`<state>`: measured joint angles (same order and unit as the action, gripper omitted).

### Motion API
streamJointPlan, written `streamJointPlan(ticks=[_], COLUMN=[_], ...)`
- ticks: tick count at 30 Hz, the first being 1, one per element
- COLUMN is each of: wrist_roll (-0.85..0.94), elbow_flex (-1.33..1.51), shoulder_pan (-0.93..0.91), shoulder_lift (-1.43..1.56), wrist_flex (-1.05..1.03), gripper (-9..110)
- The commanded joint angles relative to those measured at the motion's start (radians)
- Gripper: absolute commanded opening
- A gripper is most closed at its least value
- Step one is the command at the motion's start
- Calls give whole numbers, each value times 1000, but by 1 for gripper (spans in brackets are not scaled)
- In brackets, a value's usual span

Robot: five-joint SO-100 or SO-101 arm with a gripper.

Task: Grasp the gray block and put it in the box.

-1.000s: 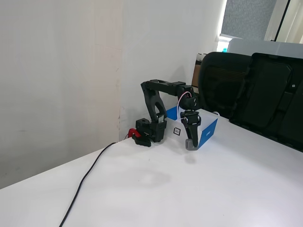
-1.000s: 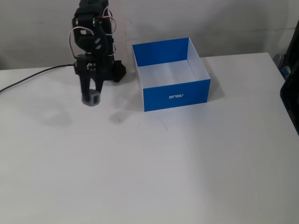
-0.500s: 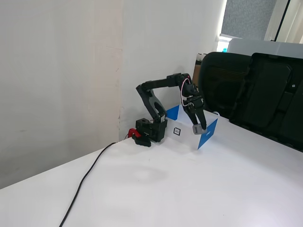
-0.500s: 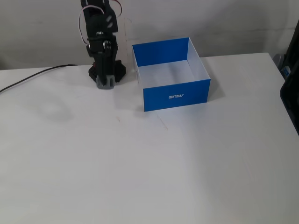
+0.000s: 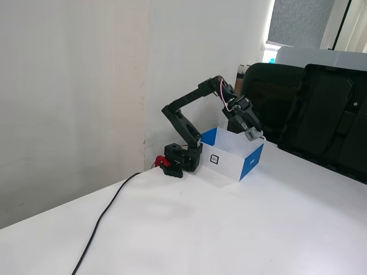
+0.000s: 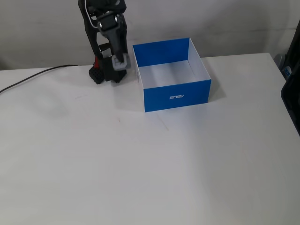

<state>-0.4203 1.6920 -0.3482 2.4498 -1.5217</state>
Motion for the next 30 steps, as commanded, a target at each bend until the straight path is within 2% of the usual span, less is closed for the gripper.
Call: streamJointPlan(ticks=[1, 20, 30], wrist_roll=[8, 0, 37], elbow_flex=[-89, -117, -270], shoulder_pan=[-72, -411, -598], shoulder_lift=[43, 37, -51], wrist_flex=[20, 67, -35], gripper=[0, 0, 0])
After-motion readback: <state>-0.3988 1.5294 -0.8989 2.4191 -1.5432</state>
